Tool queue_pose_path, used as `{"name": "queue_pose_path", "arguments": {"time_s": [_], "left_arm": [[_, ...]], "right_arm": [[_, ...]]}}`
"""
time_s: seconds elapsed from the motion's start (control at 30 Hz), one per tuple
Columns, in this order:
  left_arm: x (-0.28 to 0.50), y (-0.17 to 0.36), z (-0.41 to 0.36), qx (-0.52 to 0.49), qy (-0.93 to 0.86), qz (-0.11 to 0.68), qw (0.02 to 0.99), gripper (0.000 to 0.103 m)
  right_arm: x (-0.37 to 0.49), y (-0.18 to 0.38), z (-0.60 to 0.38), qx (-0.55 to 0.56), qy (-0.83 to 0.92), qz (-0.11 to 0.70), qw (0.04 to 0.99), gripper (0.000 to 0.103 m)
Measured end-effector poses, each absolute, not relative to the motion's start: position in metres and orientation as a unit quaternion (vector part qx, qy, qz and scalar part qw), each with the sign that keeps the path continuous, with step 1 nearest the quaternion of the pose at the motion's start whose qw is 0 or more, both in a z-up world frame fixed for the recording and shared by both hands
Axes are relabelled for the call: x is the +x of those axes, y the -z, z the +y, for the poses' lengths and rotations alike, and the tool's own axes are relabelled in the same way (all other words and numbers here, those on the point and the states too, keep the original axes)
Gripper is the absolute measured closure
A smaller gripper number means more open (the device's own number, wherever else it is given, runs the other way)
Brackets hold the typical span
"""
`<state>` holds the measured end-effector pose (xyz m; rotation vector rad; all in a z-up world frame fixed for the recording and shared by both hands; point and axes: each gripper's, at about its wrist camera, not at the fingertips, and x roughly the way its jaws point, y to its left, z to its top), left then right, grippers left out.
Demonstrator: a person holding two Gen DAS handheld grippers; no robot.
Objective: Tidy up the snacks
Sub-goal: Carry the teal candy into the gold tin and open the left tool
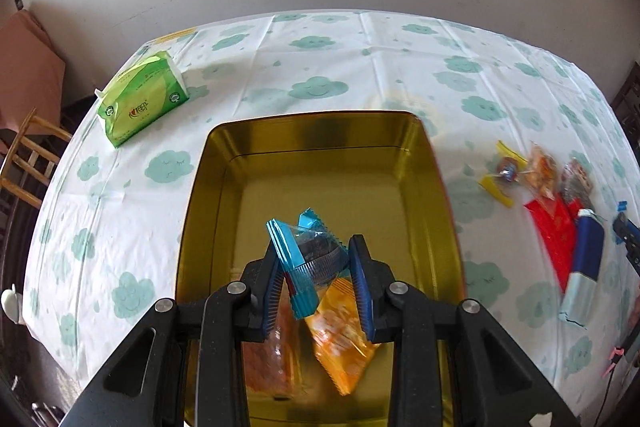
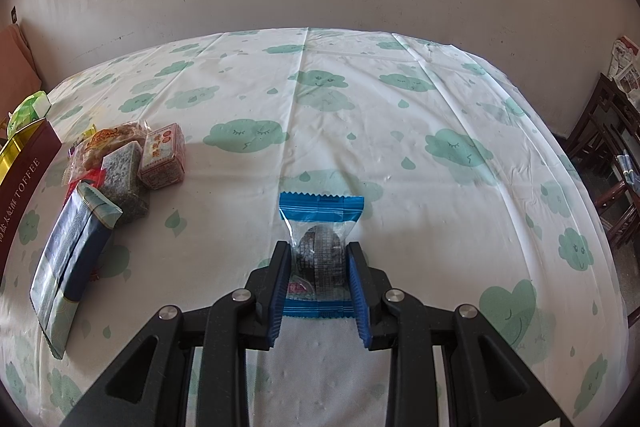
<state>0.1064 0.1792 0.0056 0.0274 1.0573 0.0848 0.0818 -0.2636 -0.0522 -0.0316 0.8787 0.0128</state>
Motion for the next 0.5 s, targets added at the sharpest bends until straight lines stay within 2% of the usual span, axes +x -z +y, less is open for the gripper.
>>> {"name": "queue_pose_path", "arguments": {"time_s": [0.5], "left_arm": [[0.138, 0.037, 0.207, 0.002, -0.050, 0.545, 0.837, 0.075]], "right_arm": [[0.082, 0.052, -0.264, -0.016, -0.006, 0.425, 0.905, 0.073]]}}
